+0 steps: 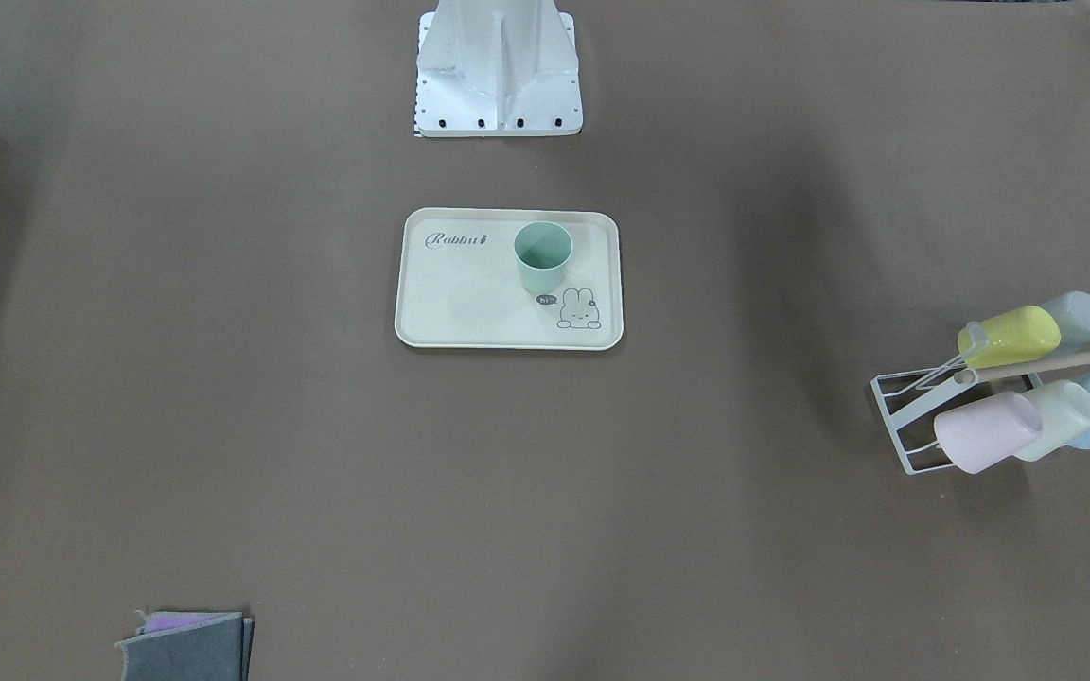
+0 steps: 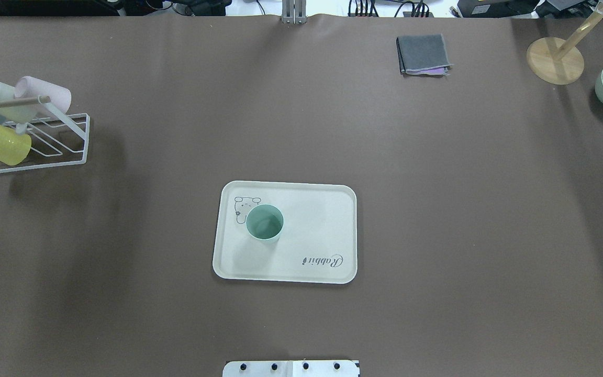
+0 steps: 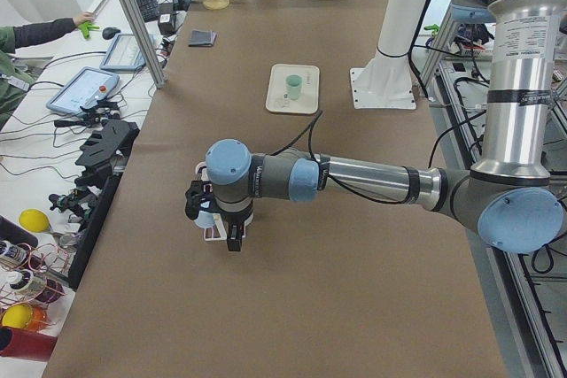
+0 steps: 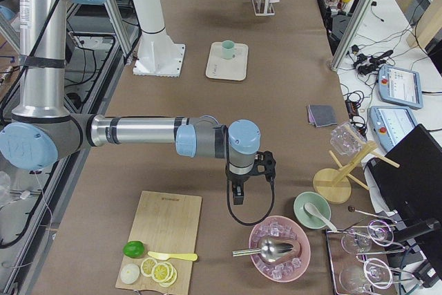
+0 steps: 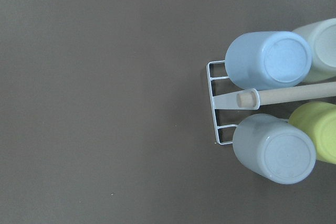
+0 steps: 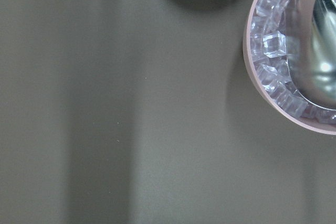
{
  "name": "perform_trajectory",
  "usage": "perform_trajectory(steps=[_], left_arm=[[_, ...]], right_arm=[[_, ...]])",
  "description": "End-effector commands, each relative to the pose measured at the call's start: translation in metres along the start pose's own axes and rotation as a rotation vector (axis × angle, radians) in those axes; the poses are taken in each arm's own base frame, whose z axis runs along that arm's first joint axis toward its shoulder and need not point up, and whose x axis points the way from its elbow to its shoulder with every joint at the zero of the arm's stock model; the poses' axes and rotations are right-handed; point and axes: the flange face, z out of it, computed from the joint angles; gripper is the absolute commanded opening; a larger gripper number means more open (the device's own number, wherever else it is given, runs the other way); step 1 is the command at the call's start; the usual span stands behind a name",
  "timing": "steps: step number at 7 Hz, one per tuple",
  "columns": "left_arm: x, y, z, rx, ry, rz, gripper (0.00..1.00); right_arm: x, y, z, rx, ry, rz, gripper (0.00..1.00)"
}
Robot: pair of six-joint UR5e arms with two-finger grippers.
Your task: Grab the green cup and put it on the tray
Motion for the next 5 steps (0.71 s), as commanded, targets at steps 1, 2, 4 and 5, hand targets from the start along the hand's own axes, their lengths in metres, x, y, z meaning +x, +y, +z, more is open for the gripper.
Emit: perform_trajectory(steps=[1,2,4,5], left_arm=[[-0.0004,0.0000,0.0004,-0.001,0.000,-0.001,0.99],[-0.0004,0.0000,0.0004,-0.001,0.000,-0.002,0.99],[0.0012,-0.0001,-0.0011,0.002,0.000,-0.003,0.99],[0.0013,-0.0001,-0.0011,0.002,0.000,-0.004,0.99]], right_arm=[[0.0000,0.0000,0.0000,0.000,0.000,0.001,1.00],[0.0000,0.0000,0.0000,0.000,0.000,0.001,1.00],[0.0009,0.0009,0.0011,-0.003,0.000,0.003,1.00],[0.0004,0.0008,0.0005,-0.002,0.000,0.003,1.00]])
